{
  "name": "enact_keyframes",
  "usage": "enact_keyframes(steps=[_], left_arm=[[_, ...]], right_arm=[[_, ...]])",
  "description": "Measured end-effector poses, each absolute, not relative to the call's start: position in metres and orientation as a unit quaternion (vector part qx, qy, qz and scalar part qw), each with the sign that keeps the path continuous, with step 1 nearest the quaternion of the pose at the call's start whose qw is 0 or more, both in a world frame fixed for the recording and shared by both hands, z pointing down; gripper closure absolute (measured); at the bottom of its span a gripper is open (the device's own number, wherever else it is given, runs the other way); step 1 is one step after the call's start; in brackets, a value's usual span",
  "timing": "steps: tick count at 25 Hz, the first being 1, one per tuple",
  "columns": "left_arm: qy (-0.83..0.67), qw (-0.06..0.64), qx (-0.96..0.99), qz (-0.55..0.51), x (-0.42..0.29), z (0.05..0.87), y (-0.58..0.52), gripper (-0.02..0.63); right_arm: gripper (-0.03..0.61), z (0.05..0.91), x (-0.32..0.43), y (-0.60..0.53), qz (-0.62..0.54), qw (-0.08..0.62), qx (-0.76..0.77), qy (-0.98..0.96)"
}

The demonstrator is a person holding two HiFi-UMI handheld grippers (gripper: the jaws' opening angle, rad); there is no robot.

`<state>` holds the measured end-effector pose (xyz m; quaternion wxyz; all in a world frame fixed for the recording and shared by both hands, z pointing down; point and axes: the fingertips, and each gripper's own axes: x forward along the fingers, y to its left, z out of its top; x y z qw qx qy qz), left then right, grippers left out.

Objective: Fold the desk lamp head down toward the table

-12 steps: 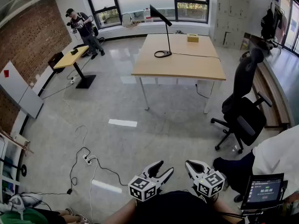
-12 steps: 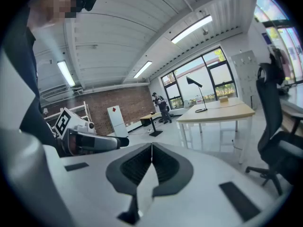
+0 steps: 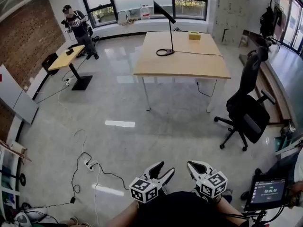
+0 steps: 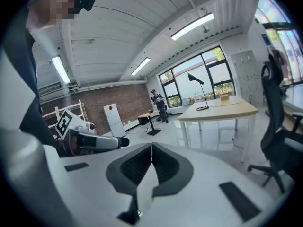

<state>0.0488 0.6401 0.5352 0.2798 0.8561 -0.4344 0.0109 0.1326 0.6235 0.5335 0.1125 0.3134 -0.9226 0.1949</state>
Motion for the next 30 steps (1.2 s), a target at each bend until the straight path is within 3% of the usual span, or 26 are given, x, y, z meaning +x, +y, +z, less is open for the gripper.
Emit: enact_keyframes(steps=[4,9,19,20,22,24,25,30], left_arm=[[-0.431,0.277,0.859,0.011,0.032,0.536,0.633,0.357],[-0.430,0.266,0.863,0.011,0.019,0.532,0.632,0.357],[-0.410,0.257,0.875,0.017,0.015,0.537,0.643,0.359],[-0.405,0.253,0.878,0.018,0.017,0.538,0.645,0.369],[-0.400,0.244,0.883,0.015,0.022,0.536,0.649,0.450],[-0.398,0.236,0.886,0.007,0.024,0.533,0.649,0.579],[-0.396,0.232,0.888,0.007,0.026,0.532,0.649,0.609],[-0.395,0.203,0.896,0.029,0.038,0.531,0.642,0.609]], right_arm=[[0.574,0.535,0.117,0.619,0.194,0.111,0.318,-0.921],[0.574,0.517,0.106,0.615,0.195,0.052,0.324,-0.924],[0.574,0.530,0.099,0.613,0.213,0.070,0.338,-0.914],[0.574,0.533,0.099,0.616,0.214,0.077,0.338,-0.913],[0.574,0.536,0.101,0.619,0.215,0.090,0.339,-0.911],[0.574,0.536,0.104,0.620,0.213,0.098,0.344,-0.909],[0.574,0.536,0.106,0.619,0.214,0.100,0.346,-0.908],[0.574,0.533,0.118,0.613,0.221,0.098,0.351,-0.905]])
